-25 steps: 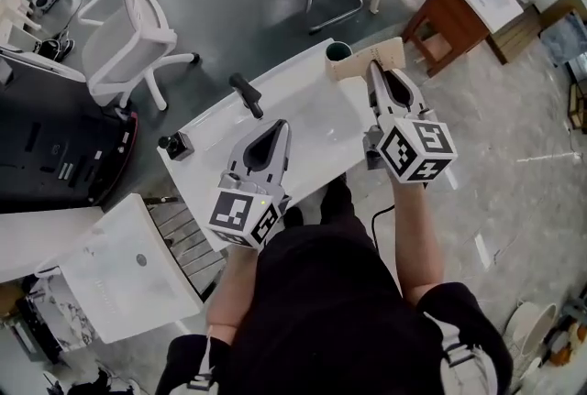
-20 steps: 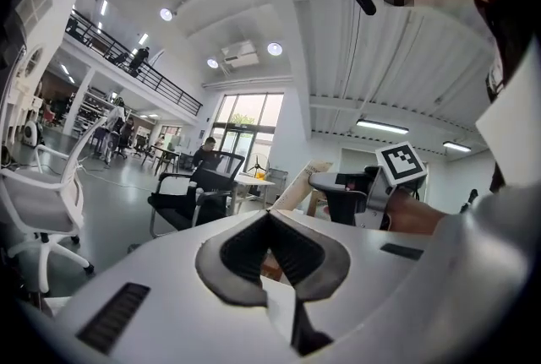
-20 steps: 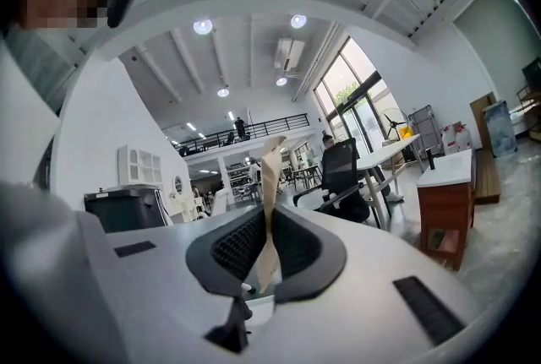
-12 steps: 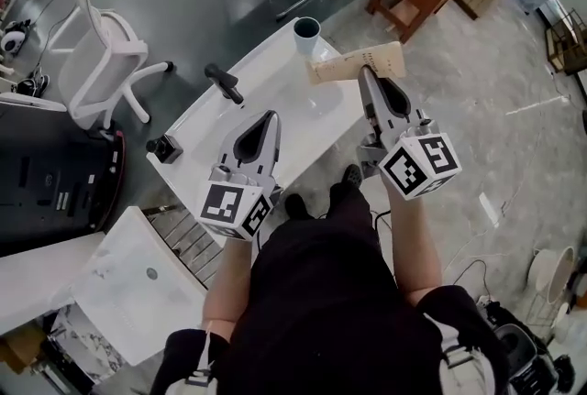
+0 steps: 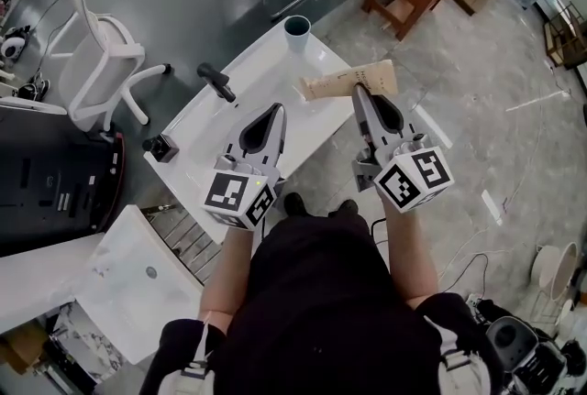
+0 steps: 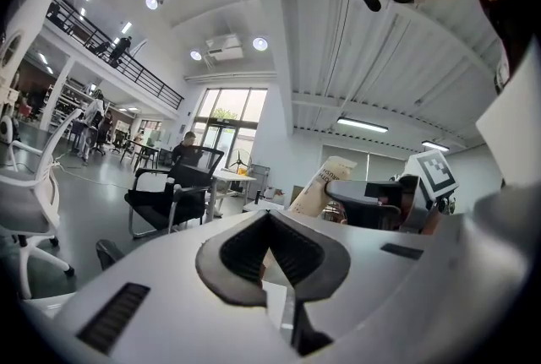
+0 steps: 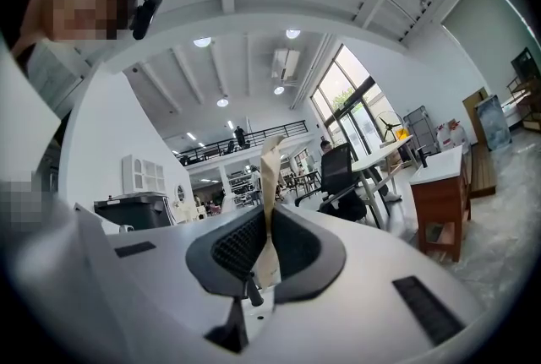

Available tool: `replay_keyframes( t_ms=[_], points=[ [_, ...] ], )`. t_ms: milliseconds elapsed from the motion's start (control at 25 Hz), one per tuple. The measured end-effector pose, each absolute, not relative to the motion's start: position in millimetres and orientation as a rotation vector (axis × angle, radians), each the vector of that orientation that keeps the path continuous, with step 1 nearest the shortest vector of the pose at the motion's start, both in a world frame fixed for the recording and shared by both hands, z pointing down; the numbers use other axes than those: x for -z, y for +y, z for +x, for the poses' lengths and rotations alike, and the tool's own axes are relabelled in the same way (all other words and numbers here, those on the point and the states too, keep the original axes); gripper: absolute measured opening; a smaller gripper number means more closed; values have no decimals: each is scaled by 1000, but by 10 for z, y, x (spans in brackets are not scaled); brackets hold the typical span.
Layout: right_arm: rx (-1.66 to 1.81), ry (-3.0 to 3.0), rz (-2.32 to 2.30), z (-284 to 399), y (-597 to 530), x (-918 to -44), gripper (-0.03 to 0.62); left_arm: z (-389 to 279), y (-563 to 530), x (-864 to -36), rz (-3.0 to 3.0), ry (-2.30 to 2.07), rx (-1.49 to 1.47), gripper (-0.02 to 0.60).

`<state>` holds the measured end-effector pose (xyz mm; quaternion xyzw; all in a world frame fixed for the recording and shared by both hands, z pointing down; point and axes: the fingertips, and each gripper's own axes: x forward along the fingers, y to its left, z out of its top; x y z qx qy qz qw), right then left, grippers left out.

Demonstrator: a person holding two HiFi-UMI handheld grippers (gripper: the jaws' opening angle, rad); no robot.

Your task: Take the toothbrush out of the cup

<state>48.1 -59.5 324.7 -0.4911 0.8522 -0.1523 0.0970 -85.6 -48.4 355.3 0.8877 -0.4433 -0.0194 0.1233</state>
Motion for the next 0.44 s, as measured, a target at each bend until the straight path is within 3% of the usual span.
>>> replay_keyframes(
  t_ms=[440],
  points=[
    [451, 2548, -1450, 542, -518, -3310, 40, -711, -475, -3554, 2599, -1283, 35, 14]
  ],
)
